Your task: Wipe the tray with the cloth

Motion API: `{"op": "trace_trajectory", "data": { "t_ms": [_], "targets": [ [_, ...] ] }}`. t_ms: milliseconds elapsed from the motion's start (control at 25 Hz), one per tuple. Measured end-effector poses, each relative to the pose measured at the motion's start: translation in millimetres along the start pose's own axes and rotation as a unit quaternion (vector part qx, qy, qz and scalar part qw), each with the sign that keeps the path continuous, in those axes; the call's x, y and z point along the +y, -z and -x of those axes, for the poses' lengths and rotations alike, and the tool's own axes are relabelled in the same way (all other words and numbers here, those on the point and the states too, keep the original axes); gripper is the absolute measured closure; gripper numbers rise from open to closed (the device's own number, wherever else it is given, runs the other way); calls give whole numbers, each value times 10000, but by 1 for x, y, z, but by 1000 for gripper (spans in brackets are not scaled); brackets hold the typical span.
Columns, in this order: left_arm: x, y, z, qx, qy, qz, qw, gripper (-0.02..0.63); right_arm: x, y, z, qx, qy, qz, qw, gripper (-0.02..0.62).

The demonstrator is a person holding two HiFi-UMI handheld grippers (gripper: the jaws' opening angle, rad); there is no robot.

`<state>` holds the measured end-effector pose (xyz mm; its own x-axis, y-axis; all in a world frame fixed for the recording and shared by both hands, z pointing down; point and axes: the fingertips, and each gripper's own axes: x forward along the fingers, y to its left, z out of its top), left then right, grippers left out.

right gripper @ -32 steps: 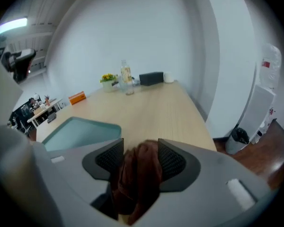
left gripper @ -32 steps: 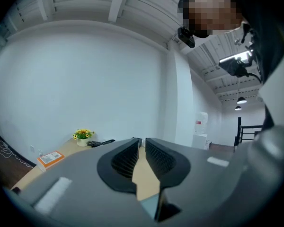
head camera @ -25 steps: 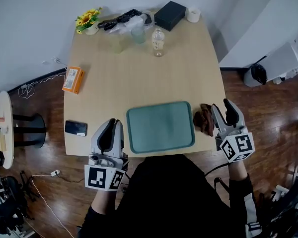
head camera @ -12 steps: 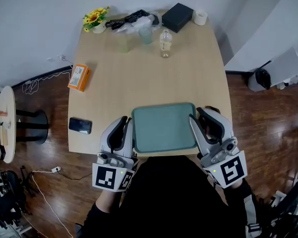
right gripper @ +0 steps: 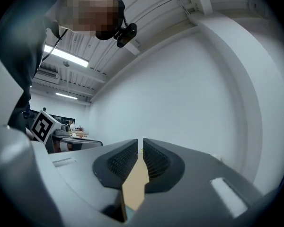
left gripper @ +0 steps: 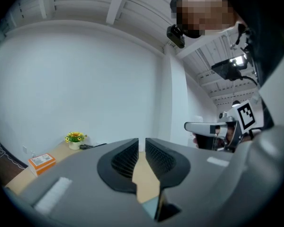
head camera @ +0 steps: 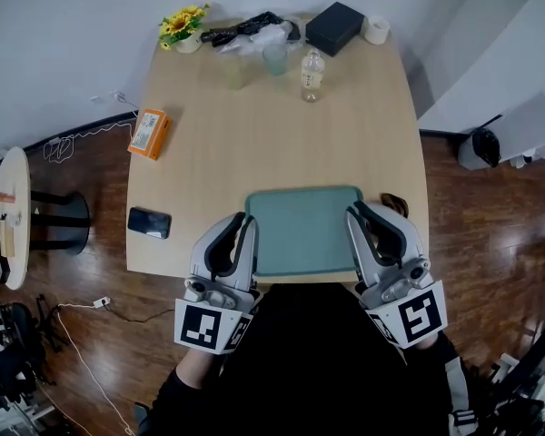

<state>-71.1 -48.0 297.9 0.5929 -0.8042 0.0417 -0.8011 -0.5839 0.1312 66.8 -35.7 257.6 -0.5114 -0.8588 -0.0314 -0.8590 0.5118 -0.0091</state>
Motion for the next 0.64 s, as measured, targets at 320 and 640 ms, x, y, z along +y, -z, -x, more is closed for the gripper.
{"op": "trace_trajectory", "data": {
  "t_ms": [320, 640],
  "targets": [
    [-3, 1, -1, 4, 54, -2, 10000, 578, -1, 1, 2, 0, 21, 147, 9999, 559],
    [-4, 2, -1, 16, 82, -1, 10000, 580, 0, 1, 3, 6, 31, 229, 9997, 560]
  ]
}}
